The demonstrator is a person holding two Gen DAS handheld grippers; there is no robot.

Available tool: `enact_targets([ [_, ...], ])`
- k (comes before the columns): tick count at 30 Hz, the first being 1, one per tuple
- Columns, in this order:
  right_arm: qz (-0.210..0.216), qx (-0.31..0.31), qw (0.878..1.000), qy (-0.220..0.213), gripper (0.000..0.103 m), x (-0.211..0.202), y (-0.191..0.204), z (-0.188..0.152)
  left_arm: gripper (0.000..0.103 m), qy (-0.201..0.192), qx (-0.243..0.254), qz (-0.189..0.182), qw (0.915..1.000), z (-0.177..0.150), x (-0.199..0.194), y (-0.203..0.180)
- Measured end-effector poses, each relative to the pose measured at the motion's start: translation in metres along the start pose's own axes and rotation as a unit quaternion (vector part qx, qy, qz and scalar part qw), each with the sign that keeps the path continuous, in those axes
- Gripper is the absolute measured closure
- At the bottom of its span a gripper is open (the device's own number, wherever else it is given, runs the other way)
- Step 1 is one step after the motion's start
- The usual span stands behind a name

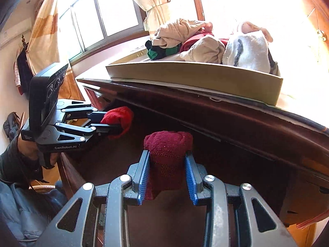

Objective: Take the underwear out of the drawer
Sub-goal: 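Lift the red socks out of the drawer and carry them over the tray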

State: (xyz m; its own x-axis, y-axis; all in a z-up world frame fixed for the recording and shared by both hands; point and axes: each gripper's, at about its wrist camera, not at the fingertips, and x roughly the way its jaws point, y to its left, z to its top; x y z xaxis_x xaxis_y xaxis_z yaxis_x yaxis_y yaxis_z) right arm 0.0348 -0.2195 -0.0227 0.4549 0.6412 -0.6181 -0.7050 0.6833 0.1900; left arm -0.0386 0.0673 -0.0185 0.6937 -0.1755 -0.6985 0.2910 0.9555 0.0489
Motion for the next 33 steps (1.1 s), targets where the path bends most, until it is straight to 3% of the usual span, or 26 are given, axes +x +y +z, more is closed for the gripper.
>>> enact_targets([
  [17, 0.005, -0.008, 0.997, -0.072, 0.068, -0.016, 0.002, -0.010, 0.078, -0.048, -0.017, 0.045, 0.9977, -0.003, -0.019, 0.002],
  [33, 0.006, -0.017, 0.992, -0.127, 0.068, -0.030, 0.003, -0.011, 0.078, -0.095, -0.039, 0.060, 0.9929, -0.006, -0.036, 0.007],
])
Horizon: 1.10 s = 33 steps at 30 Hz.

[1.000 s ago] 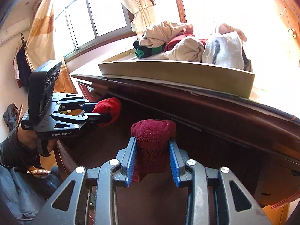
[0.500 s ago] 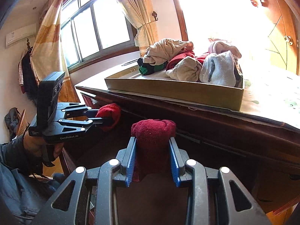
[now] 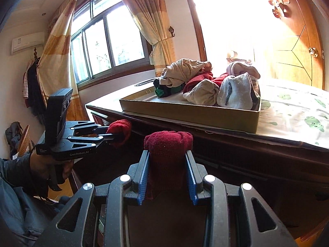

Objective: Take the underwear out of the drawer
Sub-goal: 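Lift the red socks out of the drawer and carry them over the tray, then lower both red socks into the tray and open both tools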

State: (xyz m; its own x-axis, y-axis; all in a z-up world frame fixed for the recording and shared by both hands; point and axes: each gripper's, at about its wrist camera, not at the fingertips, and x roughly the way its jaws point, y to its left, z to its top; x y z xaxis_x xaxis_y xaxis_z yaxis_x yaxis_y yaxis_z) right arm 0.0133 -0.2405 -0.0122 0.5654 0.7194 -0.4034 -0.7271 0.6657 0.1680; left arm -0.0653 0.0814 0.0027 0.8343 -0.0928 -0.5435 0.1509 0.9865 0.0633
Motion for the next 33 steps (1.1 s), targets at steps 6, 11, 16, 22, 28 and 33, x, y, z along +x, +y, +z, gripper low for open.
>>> enact_targets([
  [6, -0.005, 0.001, 1.000, -0.019, 0.068, -0.005, -0.001, 0.000, 0.078, -0.014, -0.012, -0.001, 0.9998, 0.001, -0.005, 0.004],
  [11, -0.009, -0.001, 1.000, -0.028, 0.068, -0.008, -0.001, 0.000, 0.078, -0.023, -0.019, -0.006, 0.9995, 0.002, -0.008, 0.004],
  [16, -0.014, -0.004, 0.999, -0.035, 0.068, -0.009, 0.000, 0.001, 0.078, -0.026, -0.020, -0.008, 0.9994, 0.003, -0.010, 0.002],
  [22, -0.014, -0.006, 0.999, -0.038, 0.068, -0.011, 0.001, 0.002, 0.078, -0.027, -0.019, -0.009, 0.9994, 0.005, -0.012, 0.002],
  [28, -0.010, -0.011, 0.999, -0.043, 0.068, -0.013, 0.003, 0.013, 0.078, -0.035, -0.014, -0.005, 0.9993, 0.019, -0.020, 0.005],
  [33, -0.010, -0.027, 0.998, -0.052, 0.068, -0.014, 0.007, 0.034, 0.078, -0.042, -0.007, 0.003, 0.9991, 0.033, -0.024, 0.010],
])
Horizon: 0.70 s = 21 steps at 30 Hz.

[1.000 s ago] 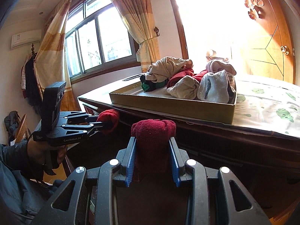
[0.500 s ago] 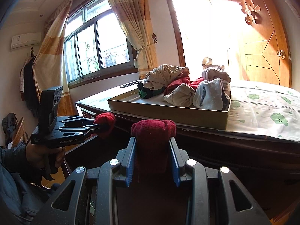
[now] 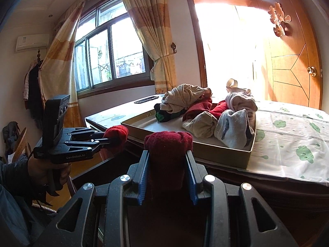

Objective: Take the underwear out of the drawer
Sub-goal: 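Lower both red socks into the tray and open both tools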

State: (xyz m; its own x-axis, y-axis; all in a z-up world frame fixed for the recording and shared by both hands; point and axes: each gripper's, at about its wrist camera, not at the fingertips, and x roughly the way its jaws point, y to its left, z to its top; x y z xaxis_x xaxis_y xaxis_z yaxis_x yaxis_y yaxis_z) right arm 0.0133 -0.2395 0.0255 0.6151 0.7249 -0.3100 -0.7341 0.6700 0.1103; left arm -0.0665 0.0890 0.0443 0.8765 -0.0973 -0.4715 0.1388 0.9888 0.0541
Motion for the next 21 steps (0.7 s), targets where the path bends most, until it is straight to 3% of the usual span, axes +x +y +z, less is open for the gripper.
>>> enact_targets([
  [21, 0.017, -0.029, 0.999, -0.010, 0.068, 0.027, 0.008, 0.068, 0.078, -0.012, 0.026, 0.012, 0.9995, 0.052, 0.007, 0.015],
])
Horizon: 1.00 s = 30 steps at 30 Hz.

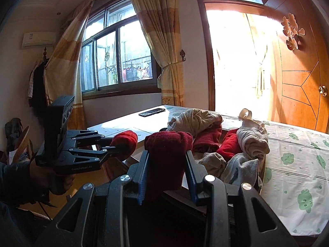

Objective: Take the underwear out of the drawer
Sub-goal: 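Lower both red socks into the tray and open both tools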

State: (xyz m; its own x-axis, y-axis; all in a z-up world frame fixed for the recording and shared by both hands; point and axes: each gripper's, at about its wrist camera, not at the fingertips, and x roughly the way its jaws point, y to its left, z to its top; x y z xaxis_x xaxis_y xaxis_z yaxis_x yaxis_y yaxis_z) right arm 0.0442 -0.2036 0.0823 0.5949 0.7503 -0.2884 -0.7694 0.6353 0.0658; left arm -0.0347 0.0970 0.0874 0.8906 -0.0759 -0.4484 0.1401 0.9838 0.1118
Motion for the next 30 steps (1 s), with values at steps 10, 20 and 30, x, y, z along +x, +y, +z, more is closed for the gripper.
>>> enact_targets([
  [10, 0.000, 0.006, 1.000, 0.009, 0.067, 0.027, -0.009, 0.026, 0.078, 0.003, 0.020, 0.012, 0.9997, 0.024, 0.018, 0.007],
  [20, -0.009, 0.022, 0.999, 0.042, 0.067, 0.070, -0.023, 0.039, 0.078, 0.028, 0.025, 0.017, 0.9992, 0.036, 0.051, 0.016],
  [30, -0.013, 0.025, 0.995, 0.097, 0.067, 0.118, -0.032, 0.038, 0.078, 0.083, 0.012, 0.007, 0.9965, 0.030, 0.091, 0.023],
])
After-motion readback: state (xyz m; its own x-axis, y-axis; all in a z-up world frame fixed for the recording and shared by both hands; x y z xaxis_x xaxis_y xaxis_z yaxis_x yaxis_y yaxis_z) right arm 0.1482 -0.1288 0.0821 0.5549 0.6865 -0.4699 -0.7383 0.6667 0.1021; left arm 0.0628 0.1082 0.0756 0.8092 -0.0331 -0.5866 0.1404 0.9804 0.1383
